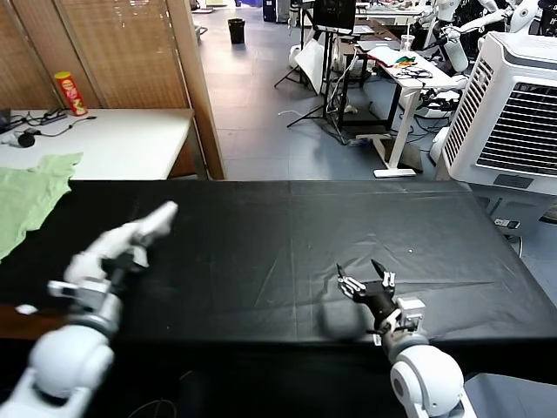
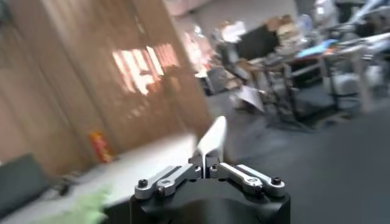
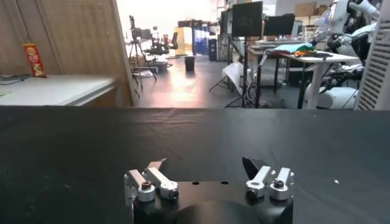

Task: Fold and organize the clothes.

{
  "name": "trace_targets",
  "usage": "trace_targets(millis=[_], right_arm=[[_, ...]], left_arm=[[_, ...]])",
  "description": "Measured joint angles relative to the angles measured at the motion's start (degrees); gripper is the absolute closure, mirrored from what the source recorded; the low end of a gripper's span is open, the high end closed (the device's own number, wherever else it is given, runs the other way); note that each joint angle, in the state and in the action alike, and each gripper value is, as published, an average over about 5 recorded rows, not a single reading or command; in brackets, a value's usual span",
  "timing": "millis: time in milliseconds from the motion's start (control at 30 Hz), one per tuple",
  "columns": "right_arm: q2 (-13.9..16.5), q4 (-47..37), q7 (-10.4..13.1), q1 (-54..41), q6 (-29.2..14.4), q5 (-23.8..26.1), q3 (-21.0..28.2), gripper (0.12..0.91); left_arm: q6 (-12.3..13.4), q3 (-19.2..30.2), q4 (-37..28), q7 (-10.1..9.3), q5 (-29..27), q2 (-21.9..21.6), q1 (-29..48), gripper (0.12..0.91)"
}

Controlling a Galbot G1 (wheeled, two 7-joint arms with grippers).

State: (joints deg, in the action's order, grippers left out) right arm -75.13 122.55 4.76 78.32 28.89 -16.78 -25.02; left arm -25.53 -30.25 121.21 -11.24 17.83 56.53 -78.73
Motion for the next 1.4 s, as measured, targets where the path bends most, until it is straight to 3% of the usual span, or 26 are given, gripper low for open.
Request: trace_targets(millis=[133, 200, 433, 500, 600, 967, 1167, 1267, 1400], right_arm=[[0.40, -0.09, 0.04, -0.36, 0.41, -1.62, 0.49, 0.227], [0.53, -0.39, 0.12, -0.85, 0.94, -3.00, 0.99, 0.227], [1.23, -2.23, -1.24, -3.38, 4.62, -9.98, 3.86, 0.227], [1.24, -2.87, -0.92, -4.32, 5.66, -12.13, 5.03, 0.227], [0.57, -4.41, 0.55, -6.43, 5.93, -14.76, 7.60, 0.227], [-5.96, -19.00, 4.07, -19.82, 3.41, -17.40, 19.25, 0.227], [-10.23, -27.47, 4.37, -25.19, 2.83, -17.38, 22.88, 0.233], [-11.92, -30.74, 3.70, -26.94, 2.49, -17.35, 23.80, 0.277], [-13.79, -34.20, 3.37, -28.46, 2.19, -17.28, 24.38, 0.397]], left_arm=[[1.11, 6.99, -1.62, 0.75, -2.68, 4.00, 0.31, 0.875], [1.68, 9.41, -1.44, 1.97, -3.64, 5.18, 0.30, 0.822], [4.65, 11.89, 1.92, 6.51, -1.27, 5.69, -0.04, 0.451], [5.84, 11.41, 2.87, 7.00, 0.47, 5.44, 0.27, 0.341], [6.95, 10.07, 3.78, 6.81, 2.82, 5.20, 1.00, 0.251], [7.02, 4.59, 5.76, 4.99, 3.10, 5.93, -2.08, 0.232], [6.90, 2.32, 6.61, 4.68, 3.14, 6.70, -4.66, 0.232], [6.90, 1.36, 6.96, 4.68, 2.97, 7.12, -5.78, 0.232], [7.05, 0.27, 7.18, 4.70, 2.74, 7.53, -7.18, 0.232]])
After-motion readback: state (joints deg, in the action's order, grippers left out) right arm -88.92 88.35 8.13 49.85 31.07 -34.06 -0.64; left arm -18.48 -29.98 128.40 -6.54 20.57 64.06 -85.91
